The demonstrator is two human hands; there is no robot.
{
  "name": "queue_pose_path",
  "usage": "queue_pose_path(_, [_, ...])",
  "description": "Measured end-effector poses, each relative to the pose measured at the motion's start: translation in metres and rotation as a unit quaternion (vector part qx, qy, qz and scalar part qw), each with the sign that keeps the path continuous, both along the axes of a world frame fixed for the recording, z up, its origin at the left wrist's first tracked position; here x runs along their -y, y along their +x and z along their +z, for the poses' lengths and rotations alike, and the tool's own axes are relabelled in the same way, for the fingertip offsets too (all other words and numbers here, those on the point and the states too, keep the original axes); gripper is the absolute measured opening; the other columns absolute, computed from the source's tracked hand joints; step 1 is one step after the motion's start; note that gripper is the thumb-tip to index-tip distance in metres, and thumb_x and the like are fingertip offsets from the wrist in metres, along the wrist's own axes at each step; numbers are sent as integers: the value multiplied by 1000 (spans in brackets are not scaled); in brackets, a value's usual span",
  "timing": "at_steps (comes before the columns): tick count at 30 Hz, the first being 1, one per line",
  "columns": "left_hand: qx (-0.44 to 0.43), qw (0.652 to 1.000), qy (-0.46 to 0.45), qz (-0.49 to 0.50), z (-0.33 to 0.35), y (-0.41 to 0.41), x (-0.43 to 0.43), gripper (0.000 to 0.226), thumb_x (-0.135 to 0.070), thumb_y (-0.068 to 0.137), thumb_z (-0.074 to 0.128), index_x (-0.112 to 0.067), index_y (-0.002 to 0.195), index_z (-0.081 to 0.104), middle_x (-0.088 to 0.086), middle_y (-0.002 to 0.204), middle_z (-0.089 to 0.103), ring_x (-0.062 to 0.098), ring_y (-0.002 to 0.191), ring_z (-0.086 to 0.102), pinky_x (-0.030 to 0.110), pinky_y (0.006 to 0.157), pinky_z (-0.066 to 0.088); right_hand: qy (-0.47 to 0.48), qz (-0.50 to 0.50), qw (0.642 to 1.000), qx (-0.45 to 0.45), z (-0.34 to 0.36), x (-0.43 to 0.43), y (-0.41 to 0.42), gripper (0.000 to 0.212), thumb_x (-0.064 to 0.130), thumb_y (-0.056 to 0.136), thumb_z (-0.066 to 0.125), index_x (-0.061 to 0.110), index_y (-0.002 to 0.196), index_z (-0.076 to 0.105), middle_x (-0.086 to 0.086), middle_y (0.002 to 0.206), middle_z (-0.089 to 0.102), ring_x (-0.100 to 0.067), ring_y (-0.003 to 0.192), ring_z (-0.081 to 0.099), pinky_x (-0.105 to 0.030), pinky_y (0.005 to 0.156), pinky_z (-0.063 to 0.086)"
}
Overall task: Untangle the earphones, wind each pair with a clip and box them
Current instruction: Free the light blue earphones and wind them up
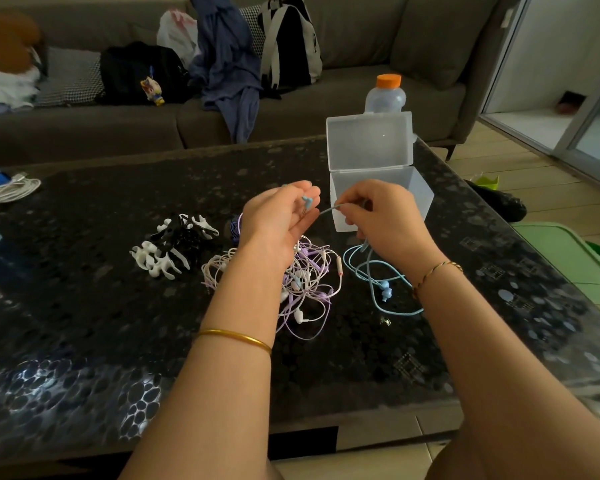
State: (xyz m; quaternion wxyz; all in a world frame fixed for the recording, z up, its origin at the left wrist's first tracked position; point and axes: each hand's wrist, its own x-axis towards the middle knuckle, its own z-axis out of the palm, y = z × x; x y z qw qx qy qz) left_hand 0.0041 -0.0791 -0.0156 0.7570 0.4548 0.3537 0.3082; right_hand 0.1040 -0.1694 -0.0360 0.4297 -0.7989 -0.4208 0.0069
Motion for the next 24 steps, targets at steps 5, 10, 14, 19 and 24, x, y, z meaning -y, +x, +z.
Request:
queue_pose_path(5, [-46,997,60,-25,-3,2,1,19,-5,95,50,-16,91,65,3,108,71,13,105,65,32,89,51,-16,9,1000,20,2,1,-1,14,18,93,56,16,101,68,3,84,61,-14,74,60,-36,75,57])
queue_pose_path(10, [-43,995,90,-20,-6,4,1,18,-5,94,53,-15,86,66,9,110,67,18,106,63,39,82,58,-24,36,999,27,6,2,-6,13,19,93,57,17,100,67,-1,82,65,-16,69,62,-38,70,58])
queue_pose_path(14, [-57,985,165,-14,-10,7,1,21,-4,96,51,-14,85,67,6,108,67,17,104,64,30,73,58,-51,73,995,35,10,3,-10,7,21,91,60,17,93,66,-2,81,65,-16,69,60,-38,71,56])
queue_pose_path(19, [-115,936,327,-61,-13,4,0,21,-4,95,52,-14,87,68,0,92,69,12,93,65,23,78,57,-11,71,997,9,15,7,-10,11,26,91,59,15,88,61,-1,75,64,-11,57,60,-22,56,53])
queue_pose_path(24, [-126,923,315,-181,-10,0,3,20,-4,98,47,-15,91,62,4,92,70,17,92,70,28,82,58,-5,58,997,56,15,10,-1,6,21,91,58,20,87,61,2,82,63,-14,74,60,-34,70,56])
